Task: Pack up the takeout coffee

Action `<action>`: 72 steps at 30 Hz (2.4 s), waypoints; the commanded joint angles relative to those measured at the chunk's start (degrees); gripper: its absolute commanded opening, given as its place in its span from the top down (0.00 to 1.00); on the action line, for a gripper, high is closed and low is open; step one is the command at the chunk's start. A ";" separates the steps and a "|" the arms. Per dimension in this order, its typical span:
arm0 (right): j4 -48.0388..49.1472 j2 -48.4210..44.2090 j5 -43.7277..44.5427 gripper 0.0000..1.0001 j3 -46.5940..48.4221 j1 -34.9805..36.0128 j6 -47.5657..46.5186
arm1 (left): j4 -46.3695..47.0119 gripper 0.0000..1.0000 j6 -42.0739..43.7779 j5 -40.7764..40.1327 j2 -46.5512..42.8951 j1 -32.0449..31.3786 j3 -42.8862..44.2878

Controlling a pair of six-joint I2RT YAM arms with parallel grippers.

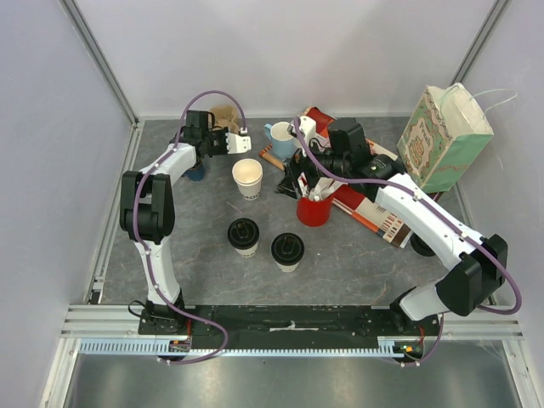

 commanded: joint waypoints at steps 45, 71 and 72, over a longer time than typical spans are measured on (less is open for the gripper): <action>1.86 2.63 -3.29 0.05 3.20 -0.27 1.45 | -33.29 0.51 -2.23 -4.80 26.84 -0.14 41.41; 6.69 -3.26 2.06 0.02 0.39 -0.27 8.21 | -23.72 0.98 -28.14 13.21 0.40 2.05 34.30; 7.13 -3.61 2.24 0.02 0.48 -0.27 9.26 | -23.36 0.98 -31.11 14.00 -0.74 2.06 33.69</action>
